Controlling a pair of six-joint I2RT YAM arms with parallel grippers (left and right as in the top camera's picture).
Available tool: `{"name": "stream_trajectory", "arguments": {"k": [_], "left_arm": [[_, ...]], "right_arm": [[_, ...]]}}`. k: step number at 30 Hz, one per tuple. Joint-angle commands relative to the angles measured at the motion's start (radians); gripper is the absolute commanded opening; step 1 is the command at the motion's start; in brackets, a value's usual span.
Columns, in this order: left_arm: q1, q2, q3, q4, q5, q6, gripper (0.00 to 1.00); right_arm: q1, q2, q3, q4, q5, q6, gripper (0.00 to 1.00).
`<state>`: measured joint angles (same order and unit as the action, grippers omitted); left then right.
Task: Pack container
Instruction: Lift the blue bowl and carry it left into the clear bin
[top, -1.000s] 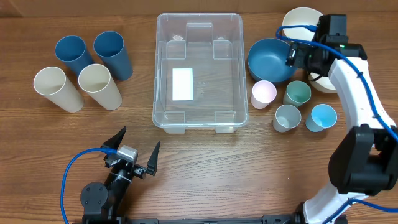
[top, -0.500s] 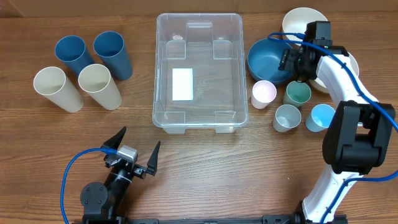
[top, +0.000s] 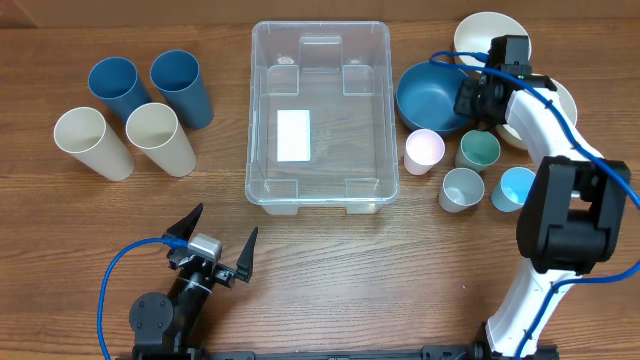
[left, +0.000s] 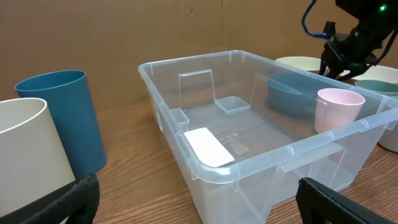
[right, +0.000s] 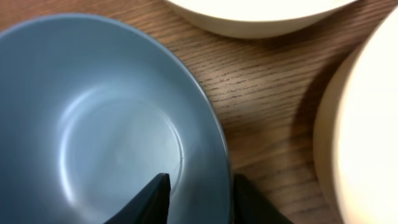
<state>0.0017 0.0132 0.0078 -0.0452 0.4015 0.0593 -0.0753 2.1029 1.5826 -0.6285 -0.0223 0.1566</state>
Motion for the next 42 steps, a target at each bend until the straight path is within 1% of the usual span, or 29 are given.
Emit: {"name": "stream_trajectory", "arguments": {"k": [1,3,6,8,9,16,19,24,33,35,37,42], "left_arm": [[0.007,-0.008,-0.003,0.001,0.015,-0.003,1.00],[0.007,-0.008,-0.003,0.001,0.015,-0.003,1.00],[0.007,-0.008,-0.003,0.001,0.015,-0.003,1.00],[0.007,-0.008,-0.003,0.001,0.015,-0.003,1.00],[0.007,-0.008,-0.003,0.001,0.015,-0.003,1.00],[0.007,-0.008,-0.003,0.001,0.015,-0.003,1.00],[0.007,-0.008,-0.003,0.001,0.014,-0.003,1.00],[0.007,-0.008,-0.003,0.001,0.015,-0.003,1.00],[0.007,-0.008,-0.003,0.001,0.014,-0.003,1.00],[0.007,-0.008,-0.003,0.001,0.014,-0.003,1.00],[0.007,-0.008,-0.003,0.001,0.014,-0.003,1.00],[0.007,-0.008,-0.003,0.001,0.014,-0.003,1.00]], "right_arm": [[0.003,0.035,0.019,0.011,-0.006,0.001,0.34],[0.003,0.049,0.018,0.016,-0.006,0.001,0.33],[0.003,0.050,0.018,0.026,-0.006,0.001,0.20],[0.003,0.050,0.018,0.033,-0.005,0.001,0.07],[0.003,0.050,0.018,0.034,-0.005,0.002,0.04],[0.003,0.044,0.039,0.019,-0.006,0.002,0.04],[0.003,0.018,0.101,-0.038,-0.006,0.001,0.04],[0.003,0.001,0.256,-0.173,0.004,0.001,0.03],[0.003,-0.006,0.292,-0.204,0.111,0.001,0.04],[0.003,-0.014,0.338,-0.233,0.111,0.004,0.04],[0.004,-0.027,0.396,-0.269,0.093,0.005,0.04],[0.034,-0.082,0.535,-0.375,-0.046,0.004,0.04]]}}
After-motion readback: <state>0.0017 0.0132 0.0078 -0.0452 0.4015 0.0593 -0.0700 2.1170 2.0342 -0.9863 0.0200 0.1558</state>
